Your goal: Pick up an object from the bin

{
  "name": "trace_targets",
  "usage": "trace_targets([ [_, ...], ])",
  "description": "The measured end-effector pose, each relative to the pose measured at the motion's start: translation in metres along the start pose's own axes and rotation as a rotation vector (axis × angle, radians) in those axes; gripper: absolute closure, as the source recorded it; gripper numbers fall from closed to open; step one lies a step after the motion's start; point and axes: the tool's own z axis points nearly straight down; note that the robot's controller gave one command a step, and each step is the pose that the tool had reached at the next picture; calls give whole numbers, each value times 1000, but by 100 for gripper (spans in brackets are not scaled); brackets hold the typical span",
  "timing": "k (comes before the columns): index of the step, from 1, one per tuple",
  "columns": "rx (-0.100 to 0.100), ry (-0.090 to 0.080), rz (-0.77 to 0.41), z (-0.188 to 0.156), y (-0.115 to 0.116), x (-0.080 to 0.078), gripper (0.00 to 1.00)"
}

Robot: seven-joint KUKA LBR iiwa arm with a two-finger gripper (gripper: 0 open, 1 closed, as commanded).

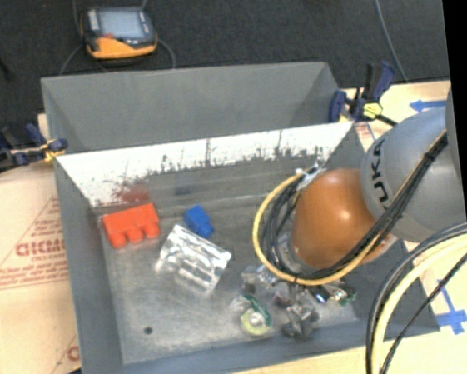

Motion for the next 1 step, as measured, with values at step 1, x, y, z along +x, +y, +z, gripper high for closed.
trace_targets([
  [1, -8, 7, -560, 2, 37, -23, 0],
])
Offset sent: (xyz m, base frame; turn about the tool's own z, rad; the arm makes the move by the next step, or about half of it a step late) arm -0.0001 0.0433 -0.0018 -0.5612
